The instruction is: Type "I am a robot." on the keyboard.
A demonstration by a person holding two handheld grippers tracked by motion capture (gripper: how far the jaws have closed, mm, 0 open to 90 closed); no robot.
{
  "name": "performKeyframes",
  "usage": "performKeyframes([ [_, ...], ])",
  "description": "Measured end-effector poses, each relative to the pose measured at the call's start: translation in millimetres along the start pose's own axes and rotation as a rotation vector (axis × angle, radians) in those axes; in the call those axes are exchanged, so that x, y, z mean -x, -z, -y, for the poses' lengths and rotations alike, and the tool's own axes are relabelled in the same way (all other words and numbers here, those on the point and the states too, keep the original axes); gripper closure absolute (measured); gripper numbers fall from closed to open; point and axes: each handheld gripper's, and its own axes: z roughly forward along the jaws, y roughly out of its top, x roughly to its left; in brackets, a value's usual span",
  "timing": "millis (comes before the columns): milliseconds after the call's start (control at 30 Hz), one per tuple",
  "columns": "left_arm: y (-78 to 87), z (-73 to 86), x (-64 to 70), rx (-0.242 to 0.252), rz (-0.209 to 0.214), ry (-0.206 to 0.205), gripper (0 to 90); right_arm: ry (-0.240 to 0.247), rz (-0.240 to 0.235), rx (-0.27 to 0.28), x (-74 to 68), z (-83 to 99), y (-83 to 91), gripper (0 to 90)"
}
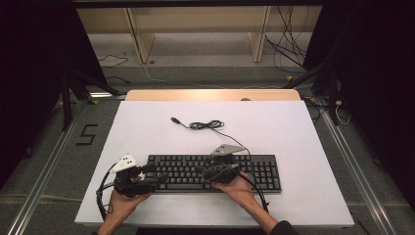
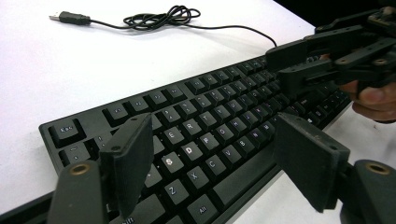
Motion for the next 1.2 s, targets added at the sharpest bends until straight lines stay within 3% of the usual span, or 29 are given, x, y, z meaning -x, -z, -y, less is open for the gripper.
performKeyframes([
  [300,0.8,-0.2,-0.6,0.008,-0.005,0.004,28.6,0.017,-0.035,0.036,-7.2,-2.7,7.7,31.7],
  [800,2.5,-0.7,-1.5,0.020,-0.013,0.009,28.6,0.041,-0.099,0.047,-20.7,-5.5,5.6,28.9],
  [1000,3.3,-0.9,-2.4,0.024,-0.016,0.008,28.6,0.048,-0.109,0.036,-26.2,-5.8,1.2,35.1],
  [1200,3.7,-0.9,-3.0,0.028,-0.021,0.011,28.6,0.073,-0.129,0.012,-32.8,-4.5,-6.3,56.1],
])
